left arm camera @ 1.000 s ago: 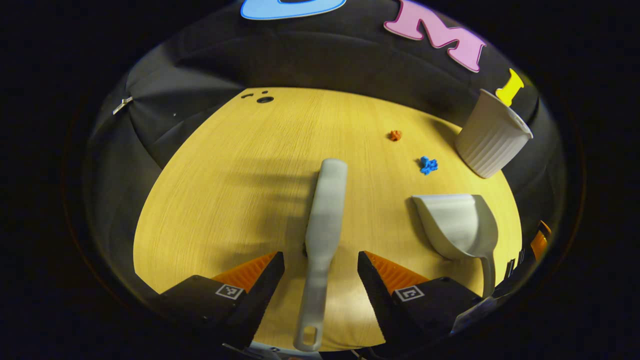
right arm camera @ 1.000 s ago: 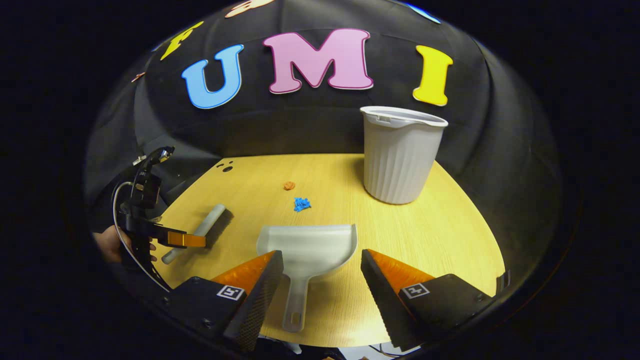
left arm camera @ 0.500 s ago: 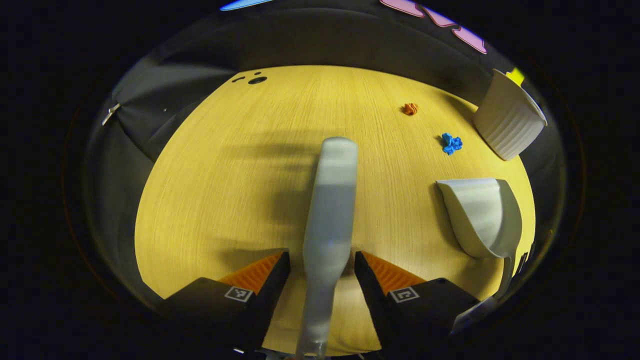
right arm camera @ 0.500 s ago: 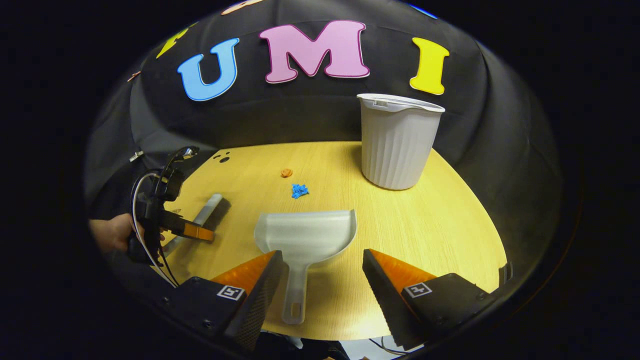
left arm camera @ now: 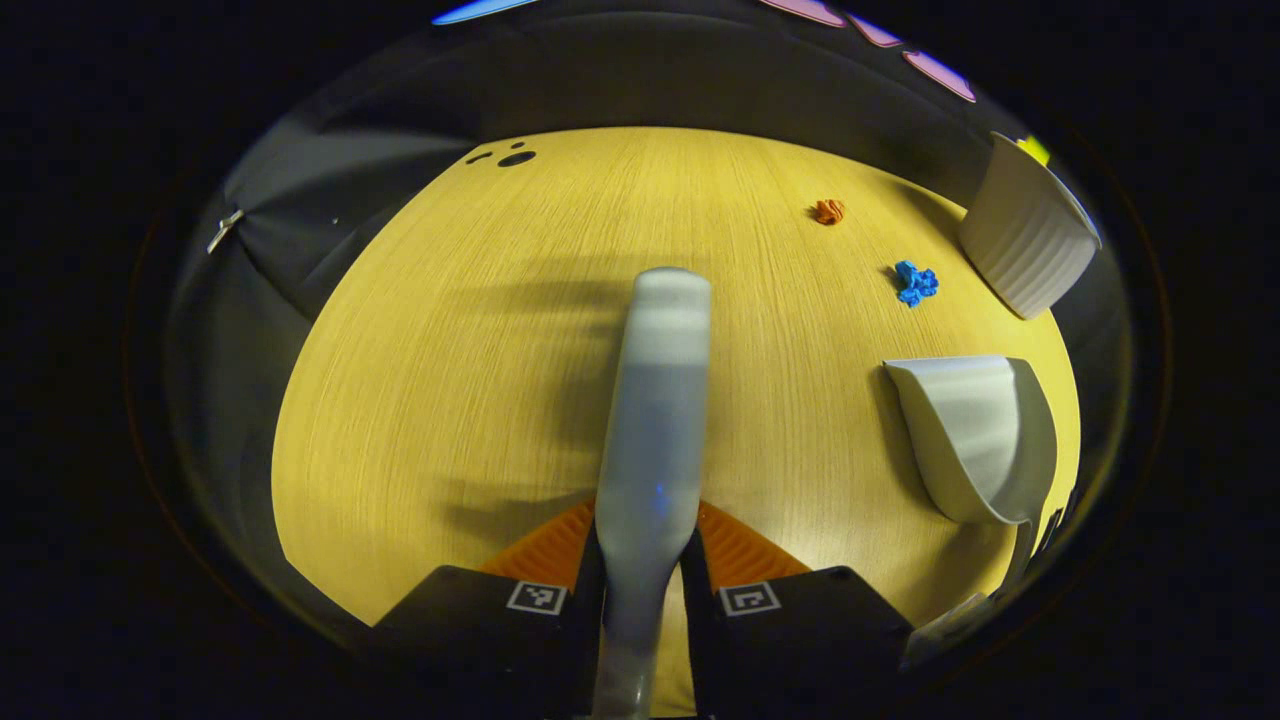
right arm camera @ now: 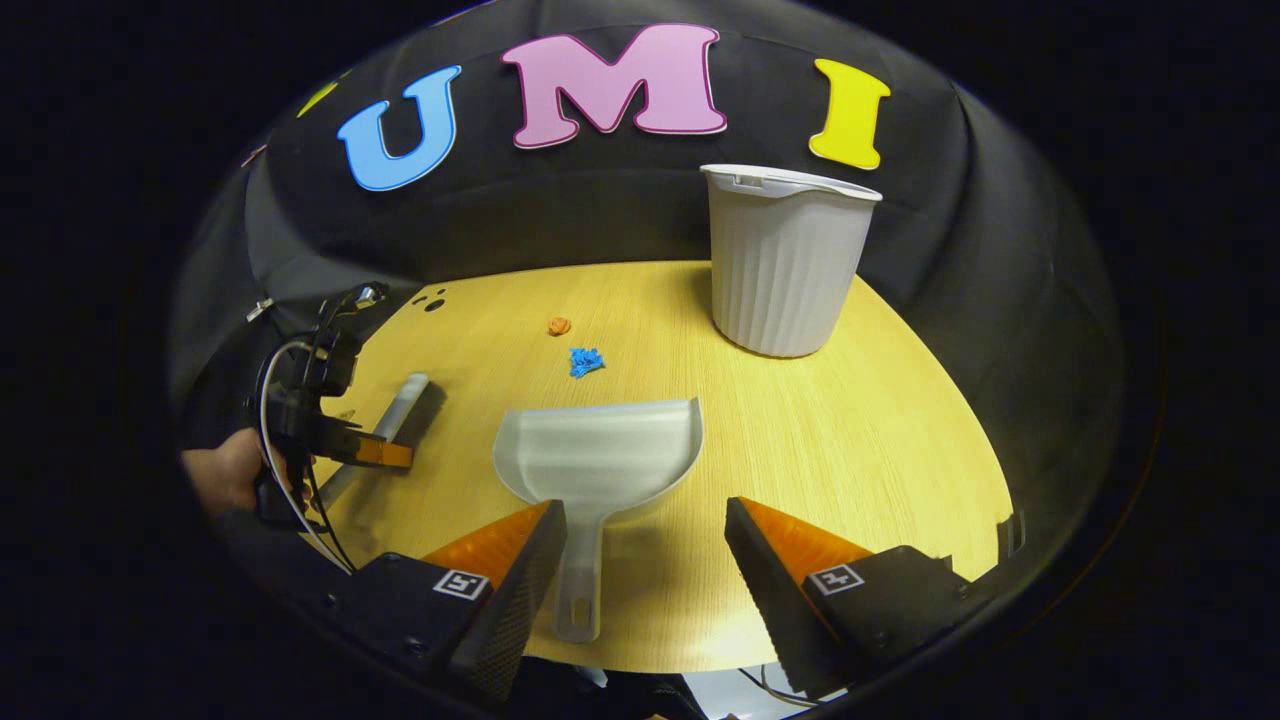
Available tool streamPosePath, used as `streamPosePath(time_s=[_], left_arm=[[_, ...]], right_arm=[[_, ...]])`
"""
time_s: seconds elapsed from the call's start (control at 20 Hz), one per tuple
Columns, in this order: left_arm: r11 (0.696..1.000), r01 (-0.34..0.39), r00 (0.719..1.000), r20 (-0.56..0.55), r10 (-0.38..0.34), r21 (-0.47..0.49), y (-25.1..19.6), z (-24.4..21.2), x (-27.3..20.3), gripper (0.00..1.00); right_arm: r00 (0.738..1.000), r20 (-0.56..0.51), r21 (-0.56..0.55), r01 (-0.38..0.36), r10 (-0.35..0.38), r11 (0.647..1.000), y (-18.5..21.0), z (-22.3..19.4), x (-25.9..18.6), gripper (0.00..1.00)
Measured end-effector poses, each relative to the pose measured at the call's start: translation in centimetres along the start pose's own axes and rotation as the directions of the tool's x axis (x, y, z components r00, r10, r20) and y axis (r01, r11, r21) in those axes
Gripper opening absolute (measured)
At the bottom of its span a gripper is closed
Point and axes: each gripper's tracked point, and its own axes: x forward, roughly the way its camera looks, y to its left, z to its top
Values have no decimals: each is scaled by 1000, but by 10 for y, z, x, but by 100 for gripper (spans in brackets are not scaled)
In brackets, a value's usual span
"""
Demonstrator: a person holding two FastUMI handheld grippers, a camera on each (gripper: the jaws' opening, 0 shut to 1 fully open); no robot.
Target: Pick up the small broom and dustpan from the desktop, sweep the trash into the dustpan with the broom, and then empty the trash into the garbage bin.
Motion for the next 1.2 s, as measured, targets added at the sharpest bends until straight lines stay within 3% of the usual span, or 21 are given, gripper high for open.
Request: streamPosePath(time_s=[0.3, 0.6, 0.8, 0.95, 1.2], left_arm=[[1000, 20, 999, 51, -20, 2, 0, -1, -3, 27], [997, 41, 994, 103, -34, -67, 5, -5, -23, 26], [998, 30, 991, 135, -23, -47, 11, -8, -48, 26], [999, -35, 987, 156, 32, 19, 24, -7, -67, 26], [998, -46, 982, 186, 38, 39, 23, -3, -87, 27]], right_arm=[[998, -54, 67, -35, 39, 997, 13, -5, 16, 99], [988, -139, 33, -58, 62, 998, 27, -30, 27, 99], [977, -207, 18, -46, 49, 999, 25, -46, 49, 99], [959, -275, 29, -58, 64, 998, 28, -66, 67, 100], [933, -356, 32, -45, 53, 998, 27, -88, 84, 99]])
